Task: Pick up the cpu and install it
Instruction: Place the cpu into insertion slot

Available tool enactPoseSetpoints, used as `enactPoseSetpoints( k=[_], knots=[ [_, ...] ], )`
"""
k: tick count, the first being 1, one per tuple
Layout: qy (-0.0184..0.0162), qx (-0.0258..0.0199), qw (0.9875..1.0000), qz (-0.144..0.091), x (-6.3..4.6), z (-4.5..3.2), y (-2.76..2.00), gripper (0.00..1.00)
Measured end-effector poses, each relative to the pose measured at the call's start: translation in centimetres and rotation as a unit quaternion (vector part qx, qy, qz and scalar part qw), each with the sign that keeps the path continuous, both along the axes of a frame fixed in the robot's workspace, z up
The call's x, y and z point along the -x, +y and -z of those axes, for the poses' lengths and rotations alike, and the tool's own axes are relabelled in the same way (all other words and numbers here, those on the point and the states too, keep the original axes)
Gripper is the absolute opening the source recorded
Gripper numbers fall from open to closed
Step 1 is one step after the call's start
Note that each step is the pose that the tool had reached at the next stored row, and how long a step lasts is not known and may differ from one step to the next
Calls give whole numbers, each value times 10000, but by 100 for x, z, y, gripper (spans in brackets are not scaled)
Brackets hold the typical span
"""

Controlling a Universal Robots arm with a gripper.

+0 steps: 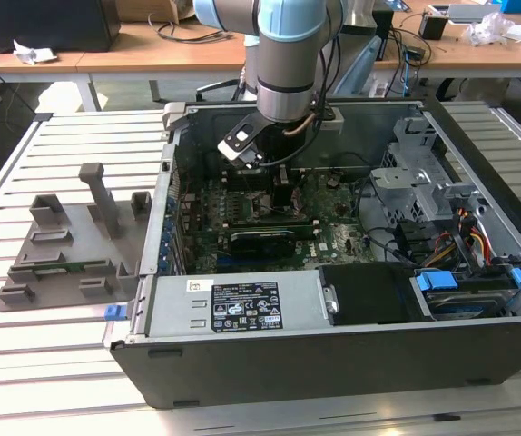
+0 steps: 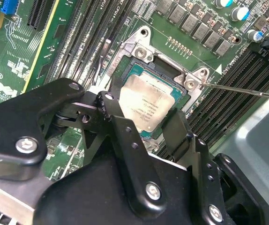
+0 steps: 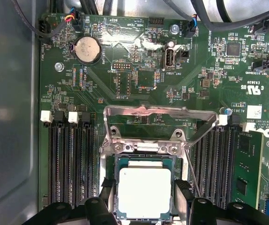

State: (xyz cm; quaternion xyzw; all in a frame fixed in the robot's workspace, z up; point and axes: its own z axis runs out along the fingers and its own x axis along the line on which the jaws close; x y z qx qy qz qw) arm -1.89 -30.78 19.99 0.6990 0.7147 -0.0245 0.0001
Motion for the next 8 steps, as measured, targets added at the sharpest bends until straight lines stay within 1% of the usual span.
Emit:
enactPoseSetpoints(
  k=[2, 5, 8],
  knots=[
    [0, 0, 10000, 0, 0, -18, 0, 62],
    [0, 1, 10000, 0, 0, -80, 5, 62],
    [0, 0, 10000, 0, 0, -145, 32, 62]
  ],
)
